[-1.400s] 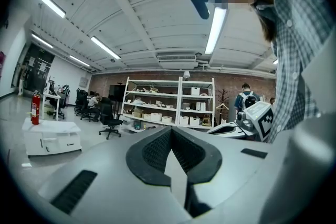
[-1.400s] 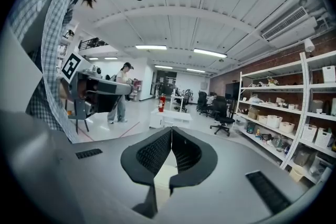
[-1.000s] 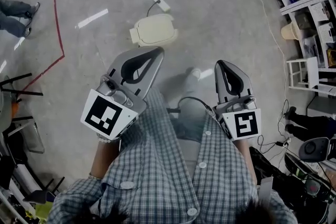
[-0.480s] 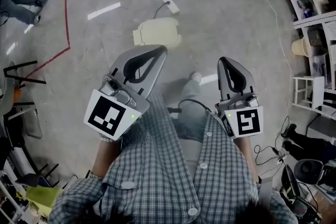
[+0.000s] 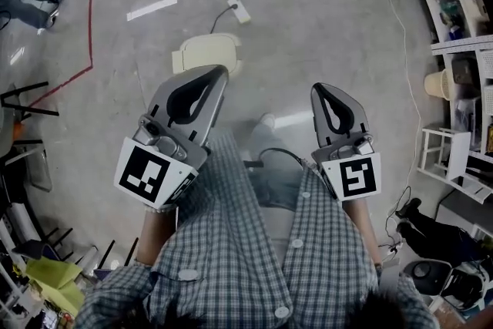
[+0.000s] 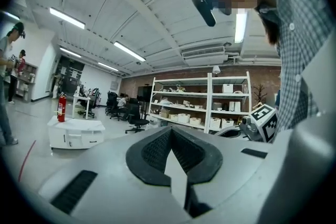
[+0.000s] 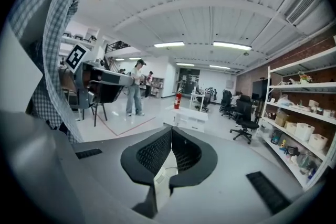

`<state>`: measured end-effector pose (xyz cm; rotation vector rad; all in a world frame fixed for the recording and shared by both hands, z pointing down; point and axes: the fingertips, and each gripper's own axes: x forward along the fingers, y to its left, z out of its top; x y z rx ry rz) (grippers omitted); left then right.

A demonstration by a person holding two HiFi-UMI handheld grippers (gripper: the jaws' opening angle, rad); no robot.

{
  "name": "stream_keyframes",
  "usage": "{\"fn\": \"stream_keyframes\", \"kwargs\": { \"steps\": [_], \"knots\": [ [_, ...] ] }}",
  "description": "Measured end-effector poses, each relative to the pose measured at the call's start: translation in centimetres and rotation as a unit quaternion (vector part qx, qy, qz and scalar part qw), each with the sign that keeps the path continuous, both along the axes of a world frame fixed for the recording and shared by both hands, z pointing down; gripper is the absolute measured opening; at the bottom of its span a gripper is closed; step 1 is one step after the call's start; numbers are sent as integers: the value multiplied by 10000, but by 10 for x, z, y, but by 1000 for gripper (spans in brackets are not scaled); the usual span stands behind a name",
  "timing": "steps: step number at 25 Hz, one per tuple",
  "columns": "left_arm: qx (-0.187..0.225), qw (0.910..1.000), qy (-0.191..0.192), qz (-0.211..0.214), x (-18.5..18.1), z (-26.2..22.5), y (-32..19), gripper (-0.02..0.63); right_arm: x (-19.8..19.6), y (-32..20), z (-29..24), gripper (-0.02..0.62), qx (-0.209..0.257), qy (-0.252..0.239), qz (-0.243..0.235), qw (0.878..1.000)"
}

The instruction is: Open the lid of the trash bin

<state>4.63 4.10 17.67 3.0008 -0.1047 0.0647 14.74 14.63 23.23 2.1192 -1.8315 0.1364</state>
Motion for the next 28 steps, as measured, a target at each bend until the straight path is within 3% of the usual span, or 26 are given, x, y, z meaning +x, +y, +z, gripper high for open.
{"fn": "stream_keyframes", "kwargs": {
  "steps": [4, 11, 17, 28],
  "knots": [
    [-128, 9988, -249, -413, 19, 10, 0, -2, 18, -2, 11, 20, -239, 171, -674, 9973],
    [-273, 9936, -543, -949, 39, 27, -2, -2, 38, -17, 41, 20, -459, -169, -1240, 9911],
    [-412, 9894, -793, -1142, 40, 40, -5, -2, 41, -36, 59, 20, -585, -505, -1471, 9861],
    [-404, 9882, -850, -1206, 34, 46, -39, -2, 25, -89, 64, 20, -693, -520, -1802, 9798]
  ]
}}
